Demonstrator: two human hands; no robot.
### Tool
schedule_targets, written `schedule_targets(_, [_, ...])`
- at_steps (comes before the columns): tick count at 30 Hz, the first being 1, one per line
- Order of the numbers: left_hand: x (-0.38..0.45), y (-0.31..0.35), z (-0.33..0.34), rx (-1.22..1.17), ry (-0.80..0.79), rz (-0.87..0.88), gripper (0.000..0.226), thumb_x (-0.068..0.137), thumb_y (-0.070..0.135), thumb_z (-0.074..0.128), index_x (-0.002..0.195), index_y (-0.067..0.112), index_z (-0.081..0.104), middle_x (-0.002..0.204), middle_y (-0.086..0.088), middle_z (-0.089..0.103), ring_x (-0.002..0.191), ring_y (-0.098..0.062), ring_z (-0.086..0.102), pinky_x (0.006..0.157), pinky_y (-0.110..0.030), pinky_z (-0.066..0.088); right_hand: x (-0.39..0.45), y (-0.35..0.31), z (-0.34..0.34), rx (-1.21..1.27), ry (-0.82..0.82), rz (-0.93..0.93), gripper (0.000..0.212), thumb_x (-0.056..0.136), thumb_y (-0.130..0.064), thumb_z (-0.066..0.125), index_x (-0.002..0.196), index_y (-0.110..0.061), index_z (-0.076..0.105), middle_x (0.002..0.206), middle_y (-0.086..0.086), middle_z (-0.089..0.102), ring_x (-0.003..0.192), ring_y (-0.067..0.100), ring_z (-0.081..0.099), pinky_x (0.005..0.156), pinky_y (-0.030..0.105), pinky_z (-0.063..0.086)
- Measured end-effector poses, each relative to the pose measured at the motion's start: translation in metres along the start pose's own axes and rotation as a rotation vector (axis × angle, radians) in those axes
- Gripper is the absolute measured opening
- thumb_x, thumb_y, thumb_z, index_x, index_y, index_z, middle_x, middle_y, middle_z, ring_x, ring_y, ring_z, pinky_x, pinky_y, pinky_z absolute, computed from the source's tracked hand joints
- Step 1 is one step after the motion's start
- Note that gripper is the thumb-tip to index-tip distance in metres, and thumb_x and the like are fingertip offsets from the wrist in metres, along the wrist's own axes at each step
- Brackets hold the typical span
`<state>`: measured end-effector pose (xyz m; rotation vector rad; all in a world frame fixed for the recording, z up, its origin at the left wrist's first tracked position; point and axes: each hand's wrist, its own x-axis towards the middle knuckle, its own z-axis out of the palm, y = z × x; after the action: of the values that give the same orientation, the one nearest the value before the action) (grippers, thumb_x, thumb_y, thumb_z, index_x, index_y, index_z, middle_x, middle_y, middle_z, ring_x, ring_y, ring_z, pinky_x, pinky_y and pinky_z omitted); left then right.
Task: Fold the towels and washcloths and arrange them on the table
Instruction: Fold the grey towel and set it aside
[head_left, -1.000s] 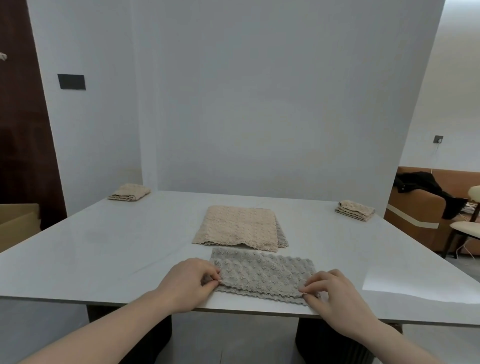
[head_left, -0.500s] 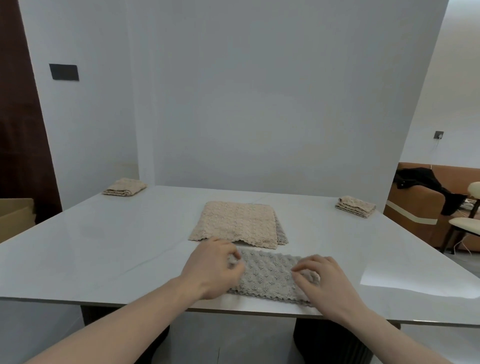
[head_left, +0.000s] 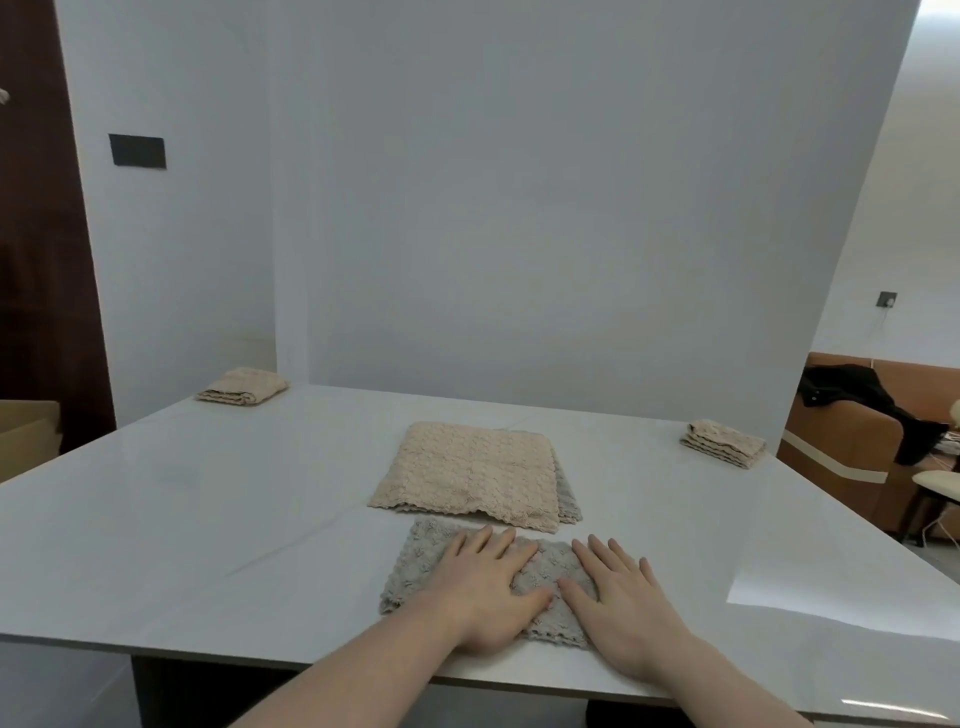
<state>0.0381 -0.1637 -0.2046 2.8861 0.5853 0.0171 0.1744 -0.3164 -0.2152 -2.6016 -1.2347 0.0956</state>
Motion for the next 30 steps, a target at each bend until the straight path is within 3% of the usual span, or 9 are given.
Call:
schedule_targets(9, [0.012, 0.005, 0.006, -0.011, 0.072, -0.071, 0.076, 0.094, 0.073, 0.018, 0.161, 0.039, 0.006, 0.171, 0.008, 0.0, 0.157, -0.019, -0.004, 0.127, -0.045, -0.006, 0.019, 0.006, 0.002, 0.004, 0.045, -0.019, 0.07, 0.101, -0.063, 0.027, 0.163, -0.033, 0.015, 0.171, -0.009, 0.011, 0.158, 0.013, 0.001, 0.128, 0.044, -0.003])
schedule_targets(16, [0.012, 0.0, -0.003, 0.017, -0.021, -0.047, 0.082, 0.09, 0.08, 0.017, 0.161, 0.041, 0.002, 0.17, 0.01, -0.002, 0.157, -0.018, -0.002, 0.127, -0.044, -0.002, 0.015, 0.007, -0.001, -0.015, -0.002, -0.023, 0.072, 0.101, -0.064, 0.025, 0.164, -0.032, 0.01, 0.172, -0.008, 0.006, 0.158, 0.013, -0.001, 0.128, 0.045, -0.003])
schedule_targets(22, [0.003, -0.046, -0.019, 0.061, -0.051, -0.085, 0.09, 0.084, 0.088, 0.01, 0.161, 0.042, 0.007, 0.169, 0.016, 0.006, 0.156, -0.014, 0.004, 0.126, -0.048, -0.001, 0.013, 0.007, -0.005, -0.017, -0.019, -0.027, 0.072, 0.101, -0.064, 0.024, 0.164, -0.032, 0.008, 0.172, -0.008, 0.004, 0.158, 0.013, -0.002, 0.129, 0.045, -0.002])
schedule_targets(28, [-0.026, -0.094, -0.015, -0.043, 0.028, -0.202, 0.104, 0.072, 0.093, 0.003, 0.161, 0.04, 0.005, 0.169, 0.018, 0.001, 0.156, -0.007, -0.003, 0.126, -0.049, -0.006, 0.012, 0.006, -0.005, -0.012, -0.006, -0.025, 0.073, 0.101, -0.065, 0.025, 0.164, -0.032, 0.01, 0.172, -0.008, 0.005, 0.158, 0.013, -0.002, 0.129, 0.045, -0.001])
schedule_targets(30, [-0.029, -0.098, -0.01, -0.083, 0.096, -0.223, 0.098, 0.08, 0.089, 0.007, 0.162, 0.036, 0.01, 0.169, 0.016, 0.007, 0.156, -0.006, 0.001, 0.127, -0.044, -0.004, 0.011, 0.006, -0.004, 0.016, 0.026, -0.009, 0.076, 0.1, -0.066, 0.029, 0.164, -0.03, 0.012, 0.171, -0.007, 0.008, 0.158, 0.013, 0.001, 0.129, 0.044, 0.0])
